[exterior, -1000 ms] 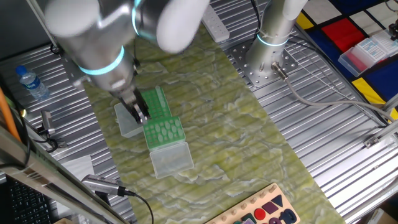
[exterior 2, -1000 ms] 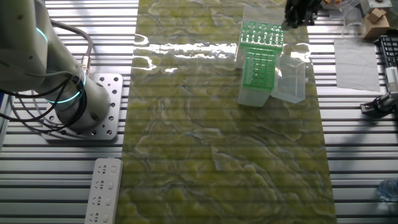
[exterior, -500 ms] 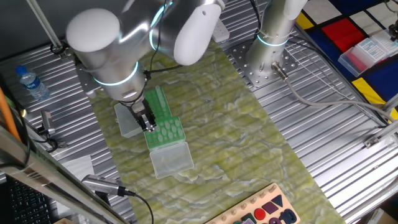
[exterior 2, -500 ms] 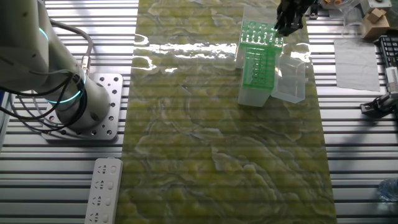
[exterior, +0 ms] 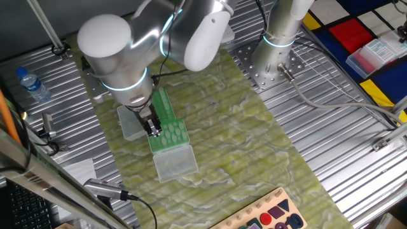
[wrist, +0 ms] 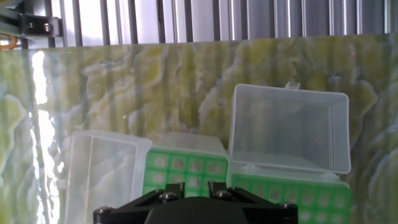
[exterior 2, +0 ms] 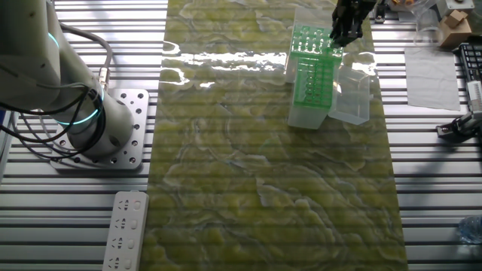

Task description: Transfer all large pipette tips from one holder to another

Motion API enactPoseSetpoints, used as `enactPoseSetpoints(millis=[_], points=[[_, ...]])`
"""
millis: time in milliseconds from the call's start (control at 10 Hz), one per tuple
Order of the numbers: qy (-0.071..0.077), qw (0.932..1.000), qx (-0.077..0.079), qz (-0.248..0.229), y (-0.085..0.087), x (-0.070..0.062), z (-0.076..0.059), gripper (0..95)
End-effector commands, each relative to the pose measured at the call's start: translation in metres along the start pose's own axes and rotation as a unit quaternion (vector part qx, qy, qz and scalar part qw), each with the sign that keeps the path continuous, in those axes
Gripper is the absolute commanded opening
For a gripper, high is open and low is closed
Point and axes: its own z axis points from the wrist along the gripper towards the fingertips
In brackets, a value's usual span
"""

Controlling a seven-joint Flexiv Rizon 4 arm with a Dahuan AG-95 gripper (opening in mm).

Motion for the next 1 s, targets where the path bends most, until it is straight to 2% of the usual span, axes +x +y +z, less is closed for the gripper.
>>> enactPoseSetpoints(millis=[100,800,1000], points=[[-0.004,1.0000,0.000,0.000,0.000,0.000,0.001,19.0],[-0.005,1.0000,-0.001,0.008,0.003,0.004,0.005,19.0],[-0.008,0.9999,-0.001,0.008,0.002,0.011,0.010,19.0]])
